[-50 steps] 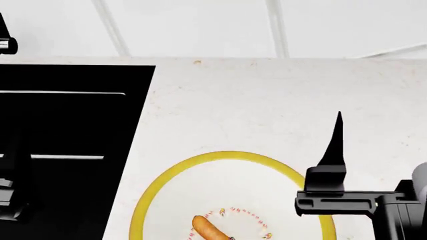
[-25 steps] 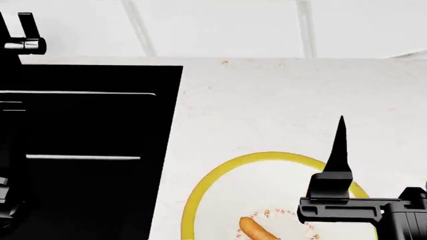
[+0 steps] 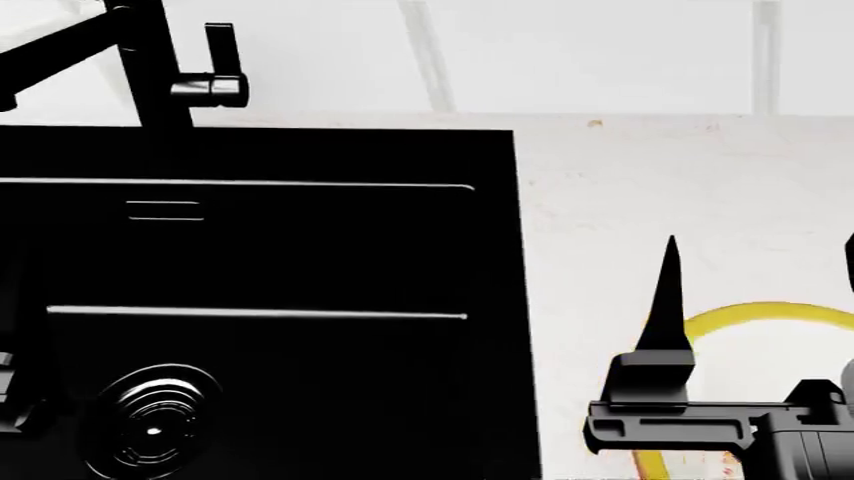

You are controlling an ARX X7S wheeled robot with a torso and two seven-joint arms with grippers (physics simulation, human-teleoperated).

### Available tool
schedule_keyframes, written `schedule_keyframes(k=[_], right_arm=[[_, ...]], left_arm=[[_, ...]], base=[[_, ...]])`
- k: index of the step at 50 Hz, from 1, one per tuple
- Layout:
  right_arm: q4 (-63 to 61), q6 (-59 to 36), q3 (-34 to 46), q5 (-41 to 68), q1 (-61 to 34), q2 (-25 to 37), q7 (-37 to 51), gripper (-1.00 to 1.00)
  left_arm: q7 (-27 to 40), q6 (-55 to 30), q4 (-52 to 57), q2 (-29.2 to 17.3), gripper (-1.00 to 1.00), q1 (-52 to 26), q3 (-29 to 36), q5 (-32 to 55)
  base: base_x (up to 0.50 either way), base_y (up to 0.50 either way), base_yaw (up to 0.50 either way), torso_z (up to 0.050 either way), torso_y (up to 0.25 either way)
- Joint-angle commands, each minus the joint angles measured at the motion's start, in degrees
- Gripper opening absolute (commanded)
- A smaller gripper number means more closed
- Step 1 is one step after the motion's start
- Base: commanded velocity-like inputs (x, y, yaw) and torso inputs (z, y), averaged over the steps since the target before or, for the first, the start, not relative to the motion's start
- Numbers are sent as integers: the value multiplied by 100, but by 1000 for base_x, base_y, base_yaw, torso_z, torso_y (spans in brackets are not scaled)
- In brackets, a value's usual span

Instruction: There is a mixed pile of frozen fruits and vegetables on the counter. Locate all the frozen vegetables and place the items in a bowl on the counter. Take all the frozen fruits and defrost them in a running sink.

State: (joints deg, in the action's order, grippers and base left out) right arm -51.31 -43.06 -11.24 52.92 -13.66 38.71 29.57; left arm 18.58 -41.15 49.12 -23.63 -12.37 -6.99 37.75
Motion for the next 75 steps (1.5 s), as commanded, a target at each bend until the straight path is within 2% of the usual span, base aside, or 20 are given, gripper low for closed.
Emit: schedule_keyframes(k=[1,60,75], right_arm=[[43,48,83,-79,-1,-15,-14,100],[80,106,358,-268,-11,28,108,100],[149,105,471,-398,23,55,125,100]], left_arm=[[25,15,-60,-14,100,-15,23,8],[175,67,-135,-148,100,-23,151,-7],[210,73,-133,-165,100,-21,169,35]], base=[[-23,500,0,0,0],[-8,500,0,0,0],[151,490,0,0,0]])
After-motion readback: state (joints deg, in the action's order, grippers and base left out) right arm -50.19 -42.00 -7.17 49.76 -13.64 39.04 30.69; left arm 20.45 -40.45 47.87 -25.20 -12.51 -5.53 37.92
